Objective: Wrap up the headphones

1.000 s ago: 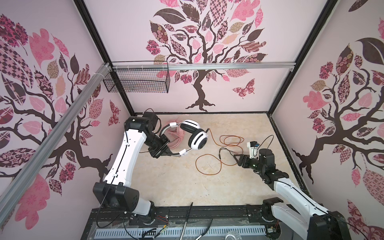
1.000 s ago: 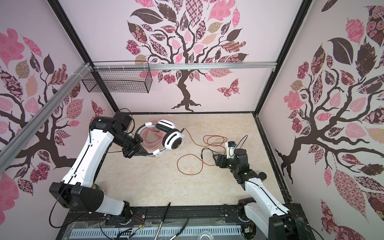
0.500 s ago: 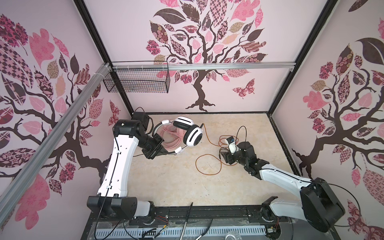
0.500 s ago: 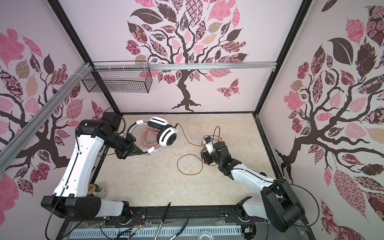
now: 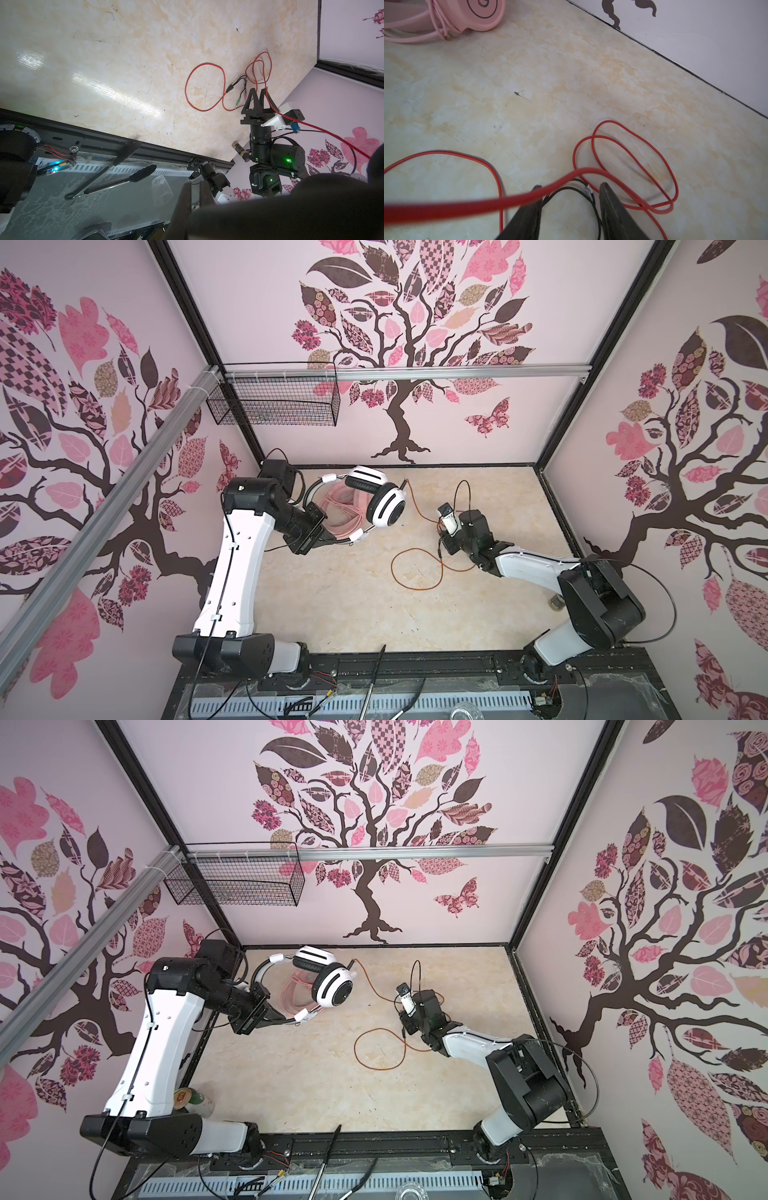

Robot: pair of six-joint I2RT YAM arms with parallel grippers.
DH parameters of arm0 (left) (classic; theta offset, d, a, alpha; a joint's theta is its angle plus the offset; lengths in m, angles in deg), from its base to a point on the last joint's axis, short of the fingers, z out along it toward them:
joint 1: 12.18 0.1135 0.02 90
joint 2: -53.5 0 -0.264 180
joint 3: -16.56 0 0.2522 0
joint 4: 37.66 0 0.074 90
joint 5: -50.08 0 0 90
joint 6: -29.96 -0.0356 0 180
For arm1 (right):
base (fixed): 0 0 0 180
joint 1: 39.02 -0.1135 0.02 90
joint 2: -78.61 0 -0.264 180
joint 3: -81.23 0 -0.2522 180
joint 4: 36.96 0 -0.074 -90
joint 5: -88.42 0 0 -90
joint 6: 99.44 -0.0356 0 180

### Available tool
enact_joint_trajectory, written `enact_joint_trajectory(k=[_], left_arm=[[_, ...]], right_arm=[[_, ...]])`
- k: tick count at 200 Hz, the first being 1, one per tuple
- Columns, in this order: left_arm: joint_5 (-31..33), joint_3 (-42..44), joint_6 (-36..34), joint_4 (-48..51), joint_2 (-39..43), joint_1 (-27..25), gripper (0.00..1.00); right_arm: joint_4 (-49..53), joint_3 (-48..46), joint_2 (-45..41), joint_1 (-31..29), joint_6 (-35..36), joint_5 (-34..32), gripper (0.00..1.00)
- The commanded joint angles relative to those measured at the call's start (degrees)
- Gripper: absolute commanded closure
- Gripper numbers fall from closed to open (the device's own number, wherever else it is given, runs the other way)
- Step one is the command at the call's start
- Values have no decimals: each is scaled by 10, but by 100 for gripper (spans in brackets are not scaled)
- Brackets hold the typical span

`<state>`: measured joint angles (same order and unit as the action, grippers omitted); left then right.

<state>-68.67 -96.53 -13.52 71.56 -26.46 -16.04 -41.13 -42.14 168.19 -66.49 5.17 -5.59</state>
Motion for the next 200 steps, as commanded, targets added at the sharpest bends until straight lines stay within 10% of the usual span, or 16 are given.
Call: enact_joint_trajectory(k=[1, 130, 175, 200], left_arm=[[-33, -31, -9, -21, -1, 2, 100], [-42, -13, -2, -34, 15, 2, 100], [-44, -14, -2, -36, 12, 2, 100], [-41, -10, -2, -41, 10, 2, 100]], right_arm=[[-19, 19, 22, 14, 15, -9, 53], [-58, 50, 49, 20, 20, 33, 40], [-30, 45, 34, 22, -8, 97, 99], [-34, 5, -13, 22, -57, 197, 100]])
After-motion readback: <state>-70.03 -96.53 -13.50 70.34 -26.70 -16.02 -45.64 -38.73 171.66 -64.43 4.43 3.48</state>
